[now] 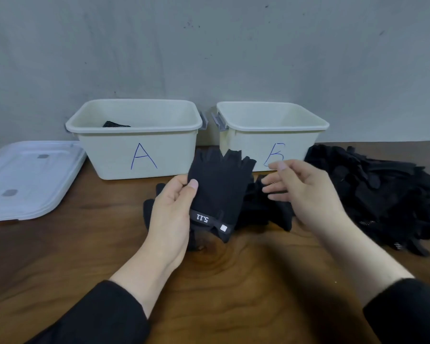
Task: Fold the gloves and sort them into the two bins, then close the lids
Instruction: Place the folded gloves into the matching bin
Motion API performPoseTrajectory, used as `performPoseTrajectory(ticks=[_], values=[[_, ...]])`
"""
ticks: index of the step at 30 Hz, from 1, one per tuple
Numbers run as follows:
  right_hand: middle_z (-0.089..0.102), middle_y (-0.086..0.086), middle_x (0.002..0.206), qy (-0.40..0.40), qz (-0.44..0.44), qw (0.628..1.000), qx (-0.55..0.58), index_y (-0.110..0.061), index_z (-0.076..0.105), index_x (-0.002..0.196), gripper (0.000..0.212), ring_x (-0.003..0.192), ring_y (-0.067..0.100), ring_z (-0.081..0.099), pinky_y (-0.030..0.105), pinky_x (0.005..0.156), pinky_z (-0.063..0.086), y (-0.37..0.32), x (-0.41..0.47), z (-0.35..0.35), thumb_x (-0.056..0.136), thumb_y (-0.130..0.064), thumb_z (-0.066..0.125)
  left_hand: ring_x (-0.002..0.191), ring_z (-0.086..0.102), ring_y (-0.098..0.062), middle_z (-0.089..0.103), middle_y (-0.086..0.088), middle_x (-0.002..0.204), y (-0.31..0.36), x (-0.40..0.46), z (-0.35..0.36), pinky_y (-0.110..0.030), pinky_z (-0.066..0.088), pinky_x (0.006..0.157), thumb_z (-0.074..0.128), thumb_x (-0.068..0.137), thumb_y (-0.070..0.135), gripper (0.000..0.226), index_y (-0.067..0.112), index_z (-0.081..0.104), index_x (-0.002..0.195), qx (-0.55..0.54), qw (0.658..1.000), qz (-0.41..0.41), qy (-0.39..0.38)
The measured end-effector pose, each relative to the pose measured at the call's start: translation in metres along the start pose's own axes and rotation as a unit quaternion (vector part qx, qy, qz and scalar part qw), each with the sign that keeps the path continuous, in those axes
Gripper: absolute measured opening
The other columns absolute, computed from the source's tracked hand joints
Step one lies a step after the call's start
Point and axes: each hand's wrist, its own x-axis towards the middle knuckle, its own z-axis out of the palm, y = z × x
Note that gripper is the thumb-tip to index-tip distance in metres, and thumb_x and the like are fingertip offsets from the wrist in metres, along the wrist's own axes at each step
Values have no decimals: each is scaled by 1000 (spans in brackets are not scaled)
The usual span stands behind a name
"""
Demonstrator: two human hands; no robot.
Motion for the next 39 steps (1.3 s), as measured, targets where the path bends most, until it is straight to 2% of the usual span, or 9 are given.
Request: performPoseTrajectory(ticks=[3,7,10,14,16,22,28,32,39], values=[[74,-17,90,6,-72,990,-124,-27,72,99,17,88,1,69,21,84,54,27,-13,9,103,-28,56,109,70,-27,74,-10,114,5,4,-10,-42,54,92,46,106,17,23,9,65,116,-35,999,-1,13],[68,-25,108,-90,-159,947,-263,-29,72,112,18,108,-12,57,12,98,43,55,-28,15,97,-35,64,110,69,-26,73,-8,116,6,9,-21,-41,54,89,46,106,18,21,14,66,106,-67,997,-17,46],[63,-25,122,-140,-190,920,-314,-30,69,122,30,118,-20,44,9,115,19,62,-26,12,94,-39,67,113,68,-25,73,-7,118,5,12,-24,-39,53,89,46,106,17,21,16,67,105,-106,992,-34,61],[64,-21,128,-157,-206,903,-342,-28,69,125,31,125,-7,51,20,123,16,69,-23,12,94,-31,69,116,67,-26,71,-9,122,6,12,-23,-45,49,102,44,106,17,27,7,64,122,-127,989,-44,64],[65,-19,127,-146,-206,905,-344,-27,71,123,28,124,-5,52,15,120,15,69,-23,13,95,-28,69,115,67,-26,71,-9,121,6,12,-23,-46,48,104,45,106,17,26,8,65,119,-120,989,-44,69],[60,-17,132,-75,-149,926,-338,-25,66,129,40,126,2,51,25,112,35,69,-20,4,95,-46,62,112,69,-23,72,-7,119,5,11,-22,-43,51,98,45,106,18,24,12,66,115,-91,993,-39,70],[62,-12,129,12,-70,939,-335,-23,65,128,31,121,12,56,31,106,42,73,-10,-15,103,-36,50,110,70,-23,73,-6,118,5,9,-18,-41,52,93,46,105,18,23,14,67,115,-66,996,-30,60],[63,-11,129,24,-154,913,-378,-24,69,121,31,124,13,56,52,120,24,73,-10,-10,96,-40,61,110,70,-23,73,-6,119,4,8,-16,-42,52,95,47,105,14,25,14,65,122,-50,997,-26,59],[66,-14,112,-48,-187,884,-426,-29,75,111,17,115,17,58,49,118,14,80,-10,10,97,-24,66,109,71,-23,74,-5,117,11,8,-20,-42,53,94,48,104,13,25,13,64,123,-74,993,-19,88]])
